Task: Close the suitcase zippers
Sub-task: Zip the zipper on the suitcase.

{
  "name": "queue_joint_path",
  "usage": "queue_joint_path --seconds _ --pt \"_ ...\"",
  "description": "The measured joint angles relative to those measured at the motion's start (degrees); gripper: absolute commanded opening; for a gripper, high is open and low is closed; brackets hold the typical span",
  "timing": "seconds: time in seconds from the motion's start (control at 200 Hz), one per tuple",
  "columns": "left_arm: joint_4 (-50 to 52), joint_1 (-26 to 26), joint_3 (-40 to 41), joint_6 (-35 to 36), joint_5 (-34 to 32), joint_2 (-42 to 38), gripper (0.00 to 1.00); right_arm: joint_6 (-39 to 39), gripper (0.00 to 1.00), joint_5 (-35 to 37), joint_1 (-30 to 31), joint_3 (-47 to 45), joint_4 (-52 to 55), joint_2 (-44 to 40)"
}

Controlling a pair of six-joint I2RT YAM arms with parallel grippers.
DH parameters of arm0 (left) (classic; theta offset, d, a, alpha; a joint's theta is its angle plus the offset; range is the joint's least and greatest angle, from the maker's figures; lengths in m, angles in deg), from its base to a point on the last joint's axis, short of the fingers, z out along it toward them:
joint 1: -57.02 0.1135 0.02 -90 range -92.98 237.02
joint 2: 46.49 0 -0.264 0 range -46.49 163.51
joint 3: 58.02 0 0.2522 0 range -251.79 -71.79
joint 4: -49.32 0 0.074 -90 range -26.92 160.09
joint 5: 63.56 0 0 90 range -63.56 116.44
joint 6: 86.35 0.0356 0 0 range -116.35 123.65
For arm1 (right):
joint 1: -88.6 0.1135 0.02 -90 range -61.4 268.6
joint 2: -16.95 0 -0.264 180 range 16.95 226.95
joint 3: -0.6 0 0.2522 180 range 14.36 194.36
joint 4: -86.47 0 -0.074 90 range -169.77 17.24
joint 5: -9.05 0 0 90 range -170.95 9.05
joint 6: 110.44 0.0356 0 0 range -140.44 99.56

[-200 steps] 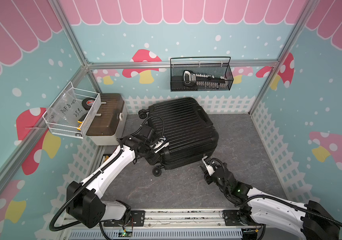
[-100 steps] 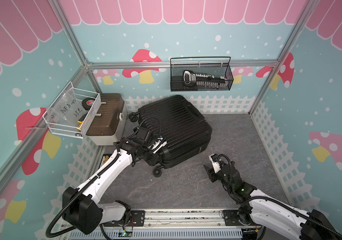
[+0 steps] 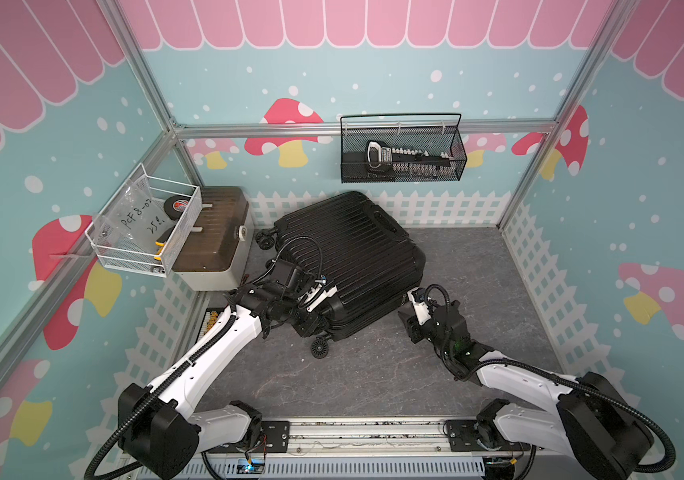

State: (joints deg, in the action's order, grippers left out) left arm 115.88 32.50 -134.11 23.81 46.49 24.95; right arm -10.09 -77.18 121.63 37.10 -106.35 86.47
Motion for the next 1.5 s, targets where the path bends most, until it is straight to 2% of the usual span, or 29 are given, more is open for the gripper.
queue_joint_path --seconds 0.345,0.48,0.731,0.966,1.501 --pt "-0.6 0.0 0.6 0.0 0.4 -0.6 0.33 0.9 0.40 5.9 -0.5 4.9 -3.6 10.2" --pt "-0.7 0.0 0.6 0.0 0.4 -0.6 0.33 1.4 0.34 7.6 -0.9 5.5 -4.3 12.2" --pt "-0.8 0.0 0.7 0.0 0.5 -0.6 0.33 1.1 0.14 8.0 -1.7 5.5 -5.3 13.3" --pt "-0.8 0.0 0.7 0.0 0.5 -0.6 0.32 -1.1 0.00 4.6 -2.6 4.6 -7.3 13.3" --pt "-0.8 -0.1 0.7 -0.5 0.7 -0.6 0.30 -2.0 0.00 -11.7 -7.2 1.8 -10.6 10.8"
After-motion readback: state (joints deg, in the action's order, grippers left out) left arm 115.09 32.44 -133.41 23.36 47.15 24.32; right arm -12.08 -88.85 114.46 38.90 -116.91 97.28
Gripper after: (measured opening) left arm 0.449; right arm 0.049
